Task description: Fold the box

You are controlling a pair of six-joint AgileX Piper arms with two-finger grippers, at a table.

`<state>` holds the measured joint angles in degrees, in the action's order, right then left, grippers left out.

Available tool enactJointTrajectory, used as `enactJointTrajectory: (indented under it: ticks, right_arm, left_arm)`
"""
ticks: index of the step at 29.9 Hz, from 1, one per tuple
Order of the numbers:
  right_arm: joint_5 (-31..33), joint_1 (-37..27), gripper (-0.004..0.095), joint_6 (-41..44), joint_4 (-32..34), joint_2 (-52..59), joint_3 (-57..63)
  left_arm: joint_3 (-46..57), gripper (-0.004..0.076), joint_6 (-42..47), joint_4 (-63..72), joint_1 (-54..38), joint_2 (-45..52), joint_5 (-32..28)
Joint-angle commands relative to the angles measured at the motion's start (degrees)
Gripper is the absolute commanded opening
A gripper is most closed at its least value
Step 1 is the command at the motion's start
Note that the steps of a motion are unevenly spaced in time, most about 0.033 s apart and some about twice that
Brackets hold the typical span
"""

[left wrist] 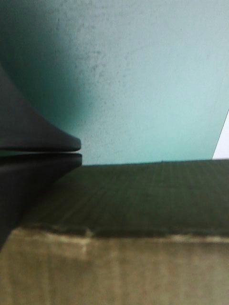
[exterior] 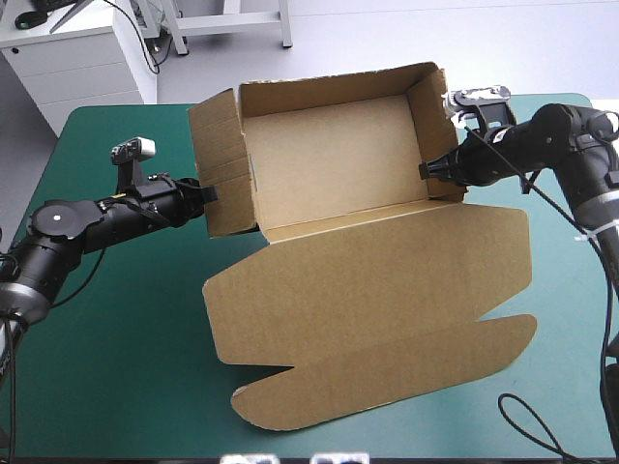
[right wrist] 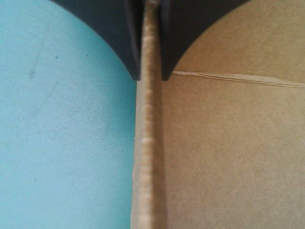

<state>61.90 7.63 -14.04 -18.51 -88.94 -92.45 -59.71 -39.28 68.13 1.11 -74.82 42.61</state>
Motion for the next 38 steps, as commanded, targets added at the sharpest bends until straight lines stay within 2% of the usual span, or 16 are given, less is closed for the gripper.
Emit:
enactJointTrajectory:
  ticks: [1,10,18,21,23,25,28,30,33,38]
  right_arm:
    - [-3.0,0.1,-0.0004,0.6,-2.4,2.2,-1.8]
    - [-2.3,0.1,-0.0003,0.9,-1.2,2.2,-1.7]
    - [-2.3,0.1,-0.0003,1.0,-1.2,2.2,-1.7]
    - [-2.1,0.1,-0.0003,1.0,-1.2,2.2,-1.7]
    - [-2.1,0.1,-0.0003,1.0,-1.2,2.2,-1.7]
    - [-1.9,0.1,-0.0003,1.0,-1.3,2.2,-1.7]
    - [-1.8,0.1,-0.0003,1.0,-1.3,2.2,-1.7]
    - [-1.8,0.3,-0.0003,1.0,-1.3,2.2,-1.7]
    - [-2.2,1.6,-0.0003,1.0,-0.6,2.2,-1.7]
    - [-4.4,5.5,-0.0004,4.8,6.0,2.2,-1.7]
  left_arm:
    - [-1.9,-0.0008,-0.9,7.8,0.3,2.0,2.3]
    - [-4.9,-0.0008,-3.9,12.9,0.3,2.0,9.5]
    - [-6.8,0.0004,-3.9,11.8,0.3,2.0,10.5]
    - [-6.8,0.0087,-3.9,11.2,0.3,1.9,12.0]
    - [-6.8,0.0211,-3.9,11.1,0.3,1.9,12.4]
    - [-6.8,0.0368,-3.7,11.1,0.3,1.9,12.3]
    - [-6.8,0.0537,-1.4,11.1,0.3,1.9,12.0]
    - [-6.8,0.0573,-1.3,11.2,0.3,1.9,12.1]
    - [-6.8,0.0571,-1.3,11.2,0.3,1.9,12.1]
    - [-6.8,0.0564,-1.7,12.7,0.3,1.9,12.1]
